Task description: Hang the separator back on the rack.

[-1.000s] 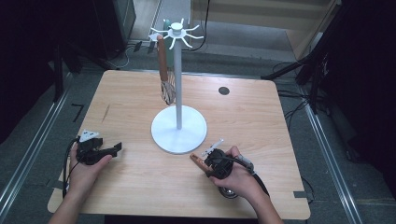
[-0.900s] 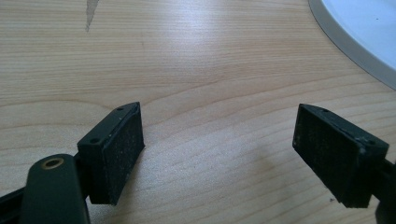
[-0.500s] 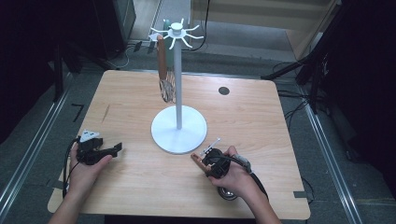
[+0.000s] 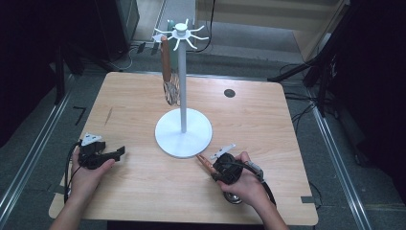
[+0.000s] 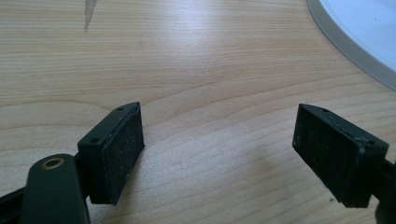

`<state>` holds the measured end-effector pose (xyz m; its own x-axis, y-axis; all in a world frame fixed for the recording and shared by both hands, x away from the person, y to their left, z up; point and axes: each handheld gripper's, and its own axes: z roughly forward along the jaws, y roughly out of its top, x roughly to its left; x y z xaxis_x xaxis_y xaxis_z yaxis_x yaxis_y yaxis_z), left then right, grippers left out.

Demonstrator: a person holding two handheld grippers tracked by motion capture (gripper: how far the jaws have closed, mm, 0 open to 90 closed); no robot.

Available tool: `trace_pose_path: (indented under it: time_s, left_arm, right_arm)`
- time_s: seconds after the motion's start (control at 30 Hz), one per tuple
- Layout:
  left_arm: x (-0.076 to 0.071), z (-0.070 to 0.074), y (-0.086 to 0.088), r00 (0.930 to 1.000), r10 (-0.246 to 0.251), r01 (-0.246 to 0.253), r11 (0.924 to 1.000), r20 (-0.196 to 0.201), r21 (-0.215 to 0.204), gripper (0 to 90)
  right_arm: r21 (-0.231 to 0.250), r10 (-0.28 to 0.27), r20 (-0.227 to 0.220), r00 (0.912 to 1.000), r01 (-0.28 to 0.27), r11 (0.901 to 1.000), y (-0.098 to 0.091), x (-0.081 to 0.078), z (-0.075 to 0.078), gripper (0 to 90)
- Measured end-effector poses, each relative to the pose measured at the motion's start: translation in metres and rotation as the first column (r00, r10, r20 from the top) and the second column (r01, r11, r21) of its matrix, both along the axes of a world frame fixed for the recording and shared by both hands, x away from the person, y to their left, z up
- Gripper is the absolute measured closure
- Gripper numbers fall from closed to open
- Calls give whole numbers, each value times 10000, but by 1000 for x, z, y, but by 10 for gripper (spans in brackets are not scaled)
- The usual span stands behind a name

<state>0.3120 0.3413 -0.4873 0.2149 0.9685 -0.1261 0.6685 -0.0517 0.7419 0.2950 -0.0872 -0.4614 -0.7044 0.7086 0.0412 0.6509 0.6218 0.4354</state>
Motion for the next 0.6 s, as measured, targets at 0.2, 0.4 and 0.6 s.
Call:
trace_pose_path:
  time_s: [0.2, 0.4, 0.6]
  left_arm:
    - [0, 0, 0, 10000, -12, 12, 10000, 5, 2, 170]
    - [0, 0, 0, 10000, -8, 8, 10000, 4, 0, 170]
    - [0, 0, 0, 10000, 1, -1, 10000, 2, -9, 170]
  right_arm:
    - [1220, -311, 1019, 9943, 185, 9924, -8, -2, 5, 700]
    - [2697, -968, 2420, 9654, 289, 9625, -15, -6, 14, 700]
    - [3795, -1597, 3574, 9202, 132, 9251, -17, -12, 24, 700]
